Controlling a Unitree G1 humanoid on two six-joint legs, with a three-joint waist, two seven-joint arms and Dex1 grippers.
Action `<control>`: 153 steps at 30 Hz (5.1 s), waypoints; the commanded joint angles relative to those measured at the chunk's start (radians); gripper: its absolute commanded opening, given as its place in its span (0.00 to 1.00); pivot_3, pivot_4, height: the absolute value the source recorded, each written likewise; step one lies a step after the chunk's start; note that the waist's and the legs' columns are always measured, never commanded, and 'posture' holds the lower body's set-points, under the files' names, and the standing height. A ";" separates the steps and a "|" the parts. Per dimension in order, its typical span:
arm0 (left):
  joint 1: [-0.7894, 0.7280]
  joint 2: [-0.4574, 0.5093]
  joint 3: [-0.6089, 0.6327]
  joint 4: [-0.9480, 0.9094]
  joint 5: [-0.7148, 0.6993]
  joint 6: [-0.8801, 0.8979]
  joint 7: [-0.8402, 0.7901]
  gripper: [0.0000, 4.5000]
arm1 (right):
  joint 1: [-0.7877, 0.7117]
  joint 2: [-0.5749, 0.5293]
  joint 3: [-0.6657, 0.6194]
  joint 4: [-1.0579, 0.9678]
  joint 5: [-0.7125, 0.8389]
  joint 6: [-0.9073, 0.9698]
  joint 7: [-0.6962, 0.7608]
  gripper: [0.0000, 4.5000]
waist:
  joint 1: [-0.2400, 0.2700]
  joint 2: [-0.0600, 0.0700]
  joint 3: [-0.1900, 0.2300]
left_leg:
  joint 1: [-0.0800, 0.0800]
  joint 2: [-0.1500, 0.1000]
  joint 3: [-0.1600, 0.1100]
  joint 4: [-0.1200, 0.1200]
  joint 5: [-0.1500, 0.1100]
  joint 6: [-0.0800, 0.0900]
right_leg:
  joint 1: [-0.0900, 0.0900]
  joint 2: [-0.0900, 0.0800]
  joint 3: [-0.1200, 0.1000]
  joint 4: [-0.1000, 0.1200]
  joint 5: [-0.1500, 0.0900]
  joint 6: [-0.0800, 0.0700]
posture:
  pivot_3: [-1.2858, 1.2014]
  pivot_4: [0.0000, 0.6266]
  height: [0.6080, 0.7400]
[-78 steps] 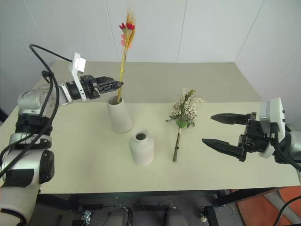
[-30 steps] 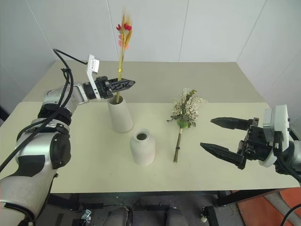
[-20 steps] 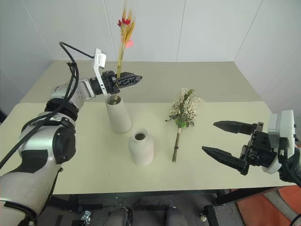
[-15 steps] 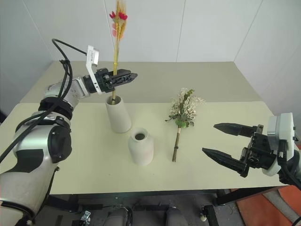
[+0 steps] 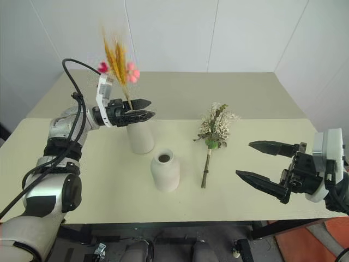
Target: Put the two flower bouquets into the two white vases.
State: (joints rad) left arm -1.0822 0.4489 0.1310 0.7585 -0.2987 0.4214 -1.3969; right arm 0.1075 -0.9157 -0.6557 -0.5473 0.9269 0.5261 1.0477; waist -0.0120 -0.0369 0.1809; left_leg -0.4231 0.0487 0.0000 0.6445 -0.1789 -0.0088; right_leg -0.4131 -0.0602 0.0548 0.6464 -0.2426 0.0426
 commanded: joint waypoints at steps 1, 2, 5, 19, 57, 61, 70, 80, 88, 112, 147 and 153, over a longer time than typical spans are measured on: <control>0.062 0.003 -0.039 -0.139 -0.010 0.020 0.020 1.00 | -0.011 -0.011 -0.029 -0.006 0.007 -0.013 0.005 1.00 | 0.000 0.000 0.000 | 0.000 0.000 0.000 0.000 0.000 0.000 | 0.000 0.000 0.000 0.000 0.000 0.000 | 0.52 0.24 1.00; 0.077 0.005 -0.043 -0.162 -0.014 0.030 0.027 1.00 | -0.012 -0.011 -0.029 -0.005 0.007 -0.013 0.005 1.00 | 0.000 0.000 0.000 | 0.001 0.000 0.000 0.000 0.000 0.000 | 0.001 0.000 0.000 0.000 0.000 0.000 | 0.52 0.24 1.00; 0.119 0.019 -0.040 -0.206 -0.021 0.056 0.073 1.00 | -0.013 -0.008 -0.027 -0.008 0.006 -0.013 0.000 1.00 | -0.001 0.001 0.000 | 0.007 0.000 0.000 0.000 0.000 0.000 | 0.007 0.000 0.000 0.000 0.000 0.000 | 0.52 0.24 1.00; 0.101 0.054 -0.004 -0.223 -0.035 0.029 0.255 1.00 | -0.101 -0.010 0.053 0.042 -0.032 -0.021 -0.012 1.00 | -0.002 0.001 -0.001 | 0.012 0.000 0.000 0.000 0.000 0.000 | 0.010 0.000 0.001 0.000 -0.001 0.001 | 0.52 0.24 1.00; 0.188 0.229 -0.019 -0.423 -0.041 0.047 0.301 1.00 | -0.148 0.031 0.116 0.067 -0.056 -0.033 0.002 1.00 | -0.003 0.001 -0.001 | 0.008 0.000 0.000 -0.001 0.000 0.000 | 0.008 0.000 0.001 -0.002 -0.001 0.001 | 0.52 0.24 1.00; 0.209 0.245 -0.017 -0.458 -0.050 0.062 0.311 1.00 | -0.168 0.030 0.133 0.081 -0.060 -0.036 -0.001 1.00 | 0.001 0.001 -0.001 | 0.008 0.000 0.000 -0.001 0.000 0.000 | 0.008 0.000 0.000 -0.002 -0.001 0.001 | 0.52 0.24 1.00; 0.349 0.373 -0.003 -0.655 -0.085 0.155 0.279 1.00 | -0.143 0.011 0.113 0.075 -0.056 -0.016 -0.002 1.00 | -0.009 0.001 -0.001 | 0.008 0.001 0.000 -0.002 0.000 0.000 | 0.007 0.000 0.000 -0.003 -0.001 0.000 | 0.52 0.24 1.00; 0.665 0.561 0.241 -0.977 -0.323 0.272 0.145 1.00 | -0.142 -0.048 0.162 0.097 -0.096 0.067 -0.067 1.00 | -0.004 0.001 -0.001 | 0.008 0.002 0.002 -0.002 0.000 0.000 | 0.007 -0.001 0.000 -0.004 -0.001 -0.001 | 0.52 0.24 1.00; 0.679 0.590 0.260 -1.058 -0.444 0.246 0.073 1.00 | -0.428 -0.103 0.409 0.153 -0.049 0.484 -0.312 1.00 | -0.003 0.001 -0.001 | 0.008 0.002 0.003 -0.002 0.000 0.000 | 0.006 -0.001 0.001 -0.004 -0.004 -0.009 | 0.52 0.24 1.00; 0.670 0.615 0.229 -1.062 -0.491 0.220 0.030 1.00 | -1.124 0.429 0.840 0.958 -0.480 0.815 -0.614 0.80 | -0.021 -0.001 -0.002 | -0.007 0.002 0.005 -0.003 0.000 0.000 | -0.012 0.001 0.003 0.000 0.004 -0.010 | 0.52 0.24 1.00; 0.625 0.620 0.152 -0.971 -0.529 0.284 -0.022 1.00 | -0.916 0.695 0.357 0.094 0.095 0.404 -0.672 0.05 | -0.033 0.001 0.000 | -0.006 0.004 0.004 -0.004 0.000 0.000 | -0.012 0.002 0.003 0.001 0.004 -0.010 | 0.52 0.24 1.00; 0.625 0.615 0.144 -0.976 -0.529 0.283 -0.014 1.00 | -0.861 0.688 0.502 0.088 -0.008 0.298 -0.619 0.05 | -0.033 0.001 0.000 | -0.006 0.004 0.004 -0.004 0.000 0.000 | -0.012 0.003 0.003 0.001 0.004 -0.010 | 0.52 0.24 1.00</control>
State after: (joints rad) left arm -0.4546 1.0594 0.2665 -0.1997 -0.8143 0.7019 -1.4134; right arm -0.7501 -0.2233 -0.1640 -0.4177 0.9356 0.8791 0.4107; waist -0.0446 -0.0357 0.1805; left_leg -0.4289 0.0527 0.0042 0.6402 -0.1790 -0.0086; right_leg -0.4255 -0.0576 0.0580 0.6475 -0.2383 0.0329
